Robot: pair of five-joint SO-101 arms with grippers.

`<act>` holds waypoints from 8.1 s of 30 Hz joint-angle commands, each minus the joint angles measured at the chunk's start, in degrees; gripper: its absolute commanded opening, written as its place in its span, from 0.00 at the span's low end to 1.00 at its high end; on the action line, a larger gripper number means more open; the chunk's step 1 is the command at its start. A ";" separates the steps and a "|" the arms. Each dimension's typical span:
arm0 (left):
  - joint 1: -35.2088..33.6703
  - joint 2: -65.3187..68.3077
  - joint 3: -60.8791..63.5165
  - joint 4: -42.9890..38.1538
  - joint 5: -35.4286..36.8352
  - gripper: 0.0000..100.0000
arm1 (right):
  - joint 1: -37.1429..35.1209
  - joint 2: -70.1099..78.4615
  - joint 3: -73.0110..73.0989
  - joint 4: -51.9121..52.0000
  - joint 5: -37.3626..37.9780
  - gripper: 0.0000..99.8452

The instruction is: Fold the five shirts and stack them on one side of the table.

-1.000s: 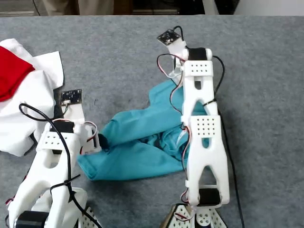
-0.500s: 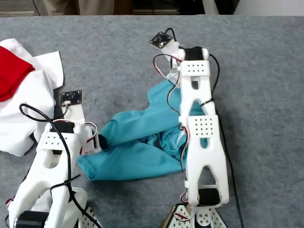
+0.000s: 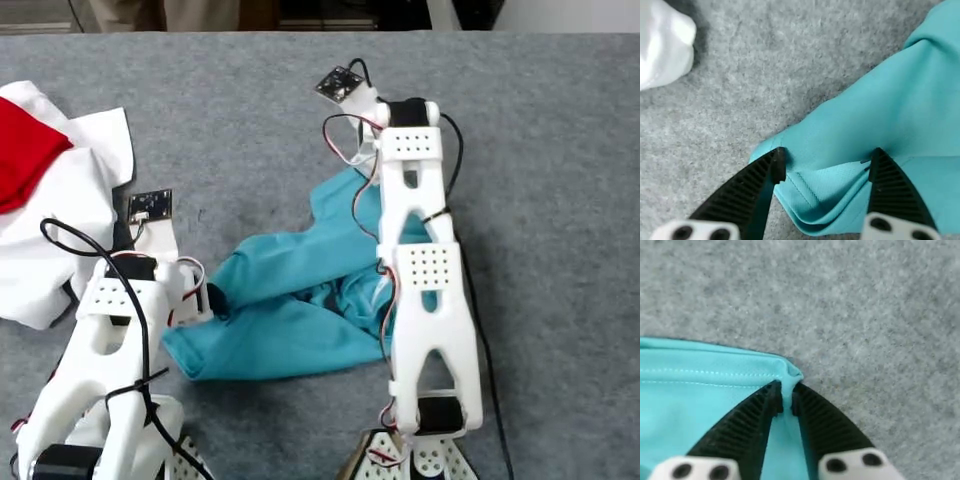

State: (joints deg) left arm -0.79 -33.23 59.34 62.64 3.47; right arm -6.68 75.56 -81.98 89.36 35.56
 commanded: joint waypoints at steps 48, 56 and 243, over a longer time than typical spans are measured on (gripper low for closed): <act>6.77 -0.92 -14.86 -9.23 5.63 0.27 | 14.99 -65.54 17.98 12.75 -8.88 0.00; 23.38 5.05 -14.15 -17.05 15.65 0.27 | 15.16 -66.33 39.34 6.15 -10.73 0.00; 12.31 89.89 -138.46 34.02 30.77 0.02 | 23.34 -34.51 57.19 -32.09 -15.56 0.00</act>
State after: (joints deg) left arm 14.33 58.02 -72.18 96.40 34.42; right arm 15.91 41.19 -21.93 58.24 19.56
